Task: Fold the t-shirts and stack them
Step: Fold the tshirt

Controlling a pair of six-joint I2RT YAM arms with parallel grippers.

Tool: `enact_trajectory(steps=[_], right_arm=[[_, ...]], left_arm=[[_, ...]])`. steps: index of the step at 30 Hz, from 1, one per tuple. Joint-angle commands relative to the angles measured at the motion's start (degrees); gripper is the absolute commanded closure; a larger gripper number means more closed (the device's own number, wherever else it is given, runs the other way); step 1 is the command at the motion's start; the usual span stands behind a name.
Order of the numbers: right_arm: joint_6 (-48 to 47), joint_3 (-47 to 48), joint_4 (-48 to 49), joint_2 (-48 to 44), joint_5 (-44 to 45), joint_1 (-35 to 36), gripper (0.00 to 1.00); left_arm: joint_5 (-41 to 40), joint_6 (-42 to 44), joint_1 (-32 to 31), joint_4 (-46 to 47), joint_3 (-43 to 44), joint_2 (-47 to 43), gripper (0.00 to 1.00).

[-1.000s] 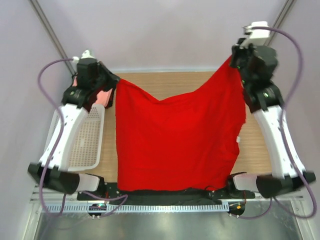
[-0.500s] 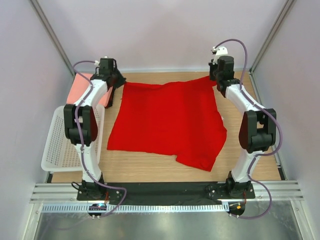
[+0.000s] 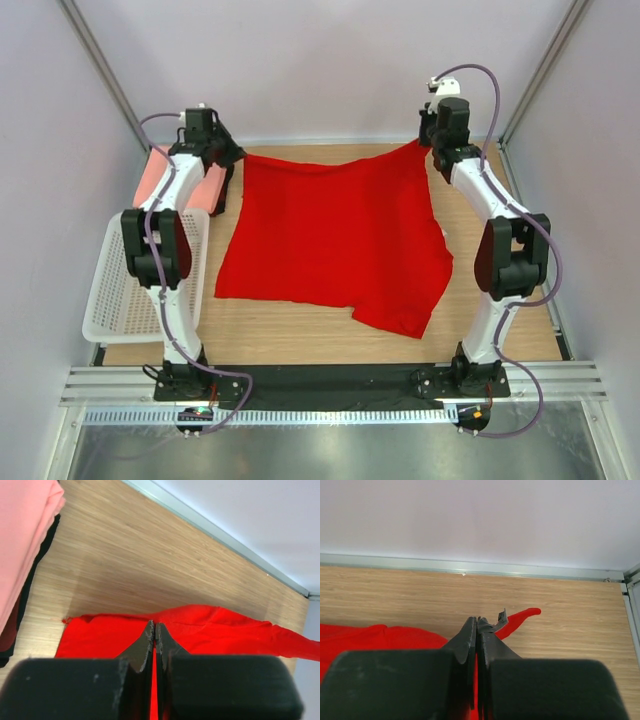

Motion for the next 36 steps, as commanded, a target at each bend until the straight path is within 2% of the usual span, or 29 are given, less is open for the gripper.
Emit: enact_trajectory(steps=[1, 4, 7, 13, 16, 18, 21, 25, 28, 31, 36], right_arm=[[1.6, 0.3, -2.4, -4.4, 2.4, 0.0, 0.99], [0.8, -1.1, -4.3, -6.0, 4.0, 0.0, 0.99], [0.4, 2.5, -9.9, -7.9, 6.4, 0.0, 0.99], [4.0, 10.4, -20.2, -17.9, 10.3, 0.0, 0.99], [6.6, 14.7, -25.3, -25.5, 7.8, 0.1, 0.99], [7.3, 12.3, -23.7, -34.5, 4.6, 0.0, 0.99], [9.8, 5.4, -20.3, -48.3, -2.6, 0.1, 0.99], [12.8, 3.2, -25.0, -59.7, -6.1, 0.1, 0.99], [14.1, 3.8, -27.5, -67.4, -7.9, 0.0, 0.99], [14.3, 8.8, -30.3, -70.6, -7.7, 0.0, 0.99], [12.8, 18.1, -35.2, -67.6, -9.1, 0.0, 0.99]], left_arm=[[2.1, 1.6, 1.8, -2.7, 2.4, -1.0, 1.00], [4.0, 0.8, 2.6, -3.9, 2.3, -1.7, 1.00], [4.2, 0.8, 2.6, -3.5, 1.1, -5.8, 1.00], [2.0, -0.4, 2.6, -6.2, 0.9, -20.4, 1.00], [0.6, -1.6, 2.6, -8.1, -0.7, -31.4, 1.00], [0.0, -2.3, 2.6, -9.5, -2.8, -39.8, 1.00], [0.7, -3.3, 2.6, -12.3, -4.8, -47.4, 1.00], [1.7, -4.7, 2.6, -18.5, -5.9, -60.5, 1.00], [2.3, -5.7, 2.6, -21.9, -5.4, -65.9, 1.00], [3.2, -6.6, 2.3, -25.2, -2.2, -69.5, 1.00], [2.1, -7.8, 0.7, -25.9, 1.4, -69.1, 1.00]])
